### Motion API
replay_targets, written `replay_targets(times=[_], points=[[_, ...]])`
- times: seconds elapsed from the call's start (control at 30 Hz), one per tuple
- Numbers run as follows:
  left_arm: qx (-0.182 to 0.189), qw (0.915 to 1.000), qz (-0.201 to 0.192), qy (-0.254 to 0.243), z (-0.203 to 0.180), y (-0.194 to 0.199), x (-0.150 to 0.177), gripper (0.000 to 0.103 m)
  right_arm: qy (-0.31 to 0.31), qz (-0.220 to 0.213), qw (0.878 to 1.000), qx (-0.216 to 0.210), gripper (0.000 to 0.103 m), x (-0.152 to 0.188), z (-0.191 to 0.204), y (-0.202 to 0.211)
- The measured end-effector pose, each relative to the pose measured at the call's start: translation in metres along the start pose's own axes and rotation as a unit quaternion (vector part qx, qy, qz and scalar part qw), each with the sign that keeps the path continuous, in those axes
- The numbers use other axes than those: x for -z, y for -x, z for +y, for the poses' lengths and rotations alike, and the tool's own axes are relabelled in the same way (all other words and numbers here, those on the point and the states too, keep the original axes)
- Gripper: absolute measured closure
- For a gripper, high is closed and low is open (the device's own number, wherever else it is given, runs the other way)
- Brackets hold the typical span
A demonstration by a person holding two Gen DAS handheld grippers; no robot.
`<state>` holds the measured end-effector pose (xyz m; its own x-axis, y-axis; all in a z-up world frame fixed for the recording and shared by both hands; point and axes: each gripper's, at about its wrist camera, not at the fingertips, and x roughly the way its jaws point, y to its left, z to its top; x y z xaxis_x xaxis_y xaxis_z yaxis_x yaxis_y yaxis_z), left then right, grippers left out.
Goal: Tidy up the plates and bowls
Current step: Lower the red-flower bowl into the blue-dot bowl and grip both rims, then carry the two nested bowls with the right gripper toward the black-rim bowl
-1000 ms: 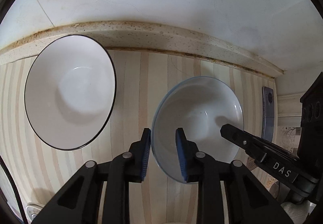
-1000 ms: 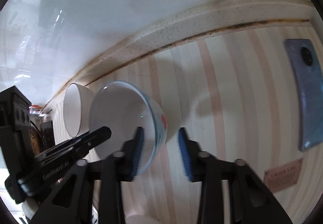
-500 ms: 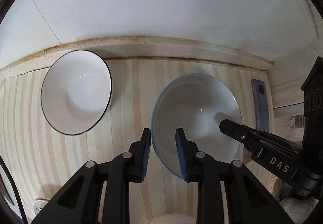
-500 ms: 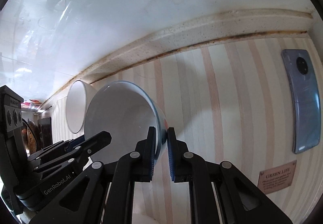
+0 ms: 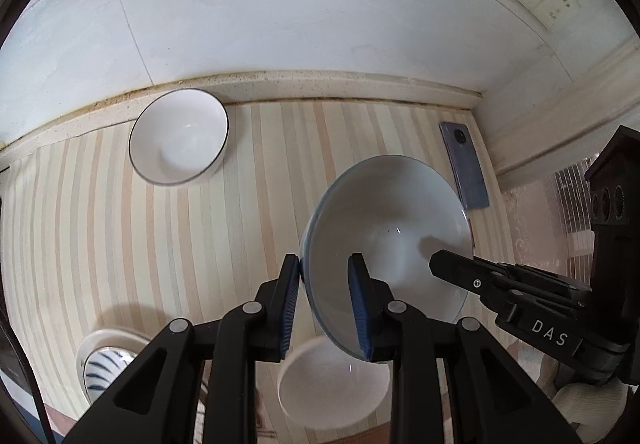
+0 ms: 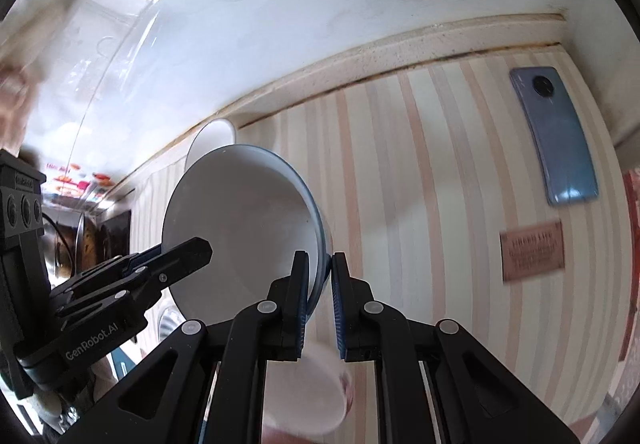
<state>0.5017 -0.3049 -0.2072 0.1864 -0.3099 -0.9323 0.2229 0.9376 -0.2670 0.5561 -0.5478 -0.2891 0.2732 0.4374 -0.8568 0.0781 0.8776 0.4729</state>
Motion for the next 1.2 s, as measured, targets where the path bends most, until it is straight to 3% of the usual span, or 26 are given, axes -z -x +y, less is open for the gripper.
replay_targets(times=[0.27, 0.57, 0.77, 1.2], points=[[0.001, 0.9998, 0.019, -0.005, -0.005, 0.004, 0.049, 0.081, 0.005, 0.012, 1.000, 0.001, 0.090, 0.064, 0.009, 0.021], [0.002, 0.9986, 0.052, 0.003, 0.003, -0.008, 0.089, 0.081, -0.006, 0.054, 0.999, -0.006, 0.090, 0.118, 0.000, 0.000], [-0.009, 0.9973, 0.072, 0.004, 0.006, -0.026, 0.102, 0.081, -0.013, 0.077, 0.997, -0.005, 0.090, 0.135, -0.010, -0.023], [-0.008, 0.9945, 0.104, 0.010, 0.013, -0.051, 0.115, 0.081, 0.000, 0.111, 0.994, 0.016, 0.090, 0.132, -0.009, -0.049]])
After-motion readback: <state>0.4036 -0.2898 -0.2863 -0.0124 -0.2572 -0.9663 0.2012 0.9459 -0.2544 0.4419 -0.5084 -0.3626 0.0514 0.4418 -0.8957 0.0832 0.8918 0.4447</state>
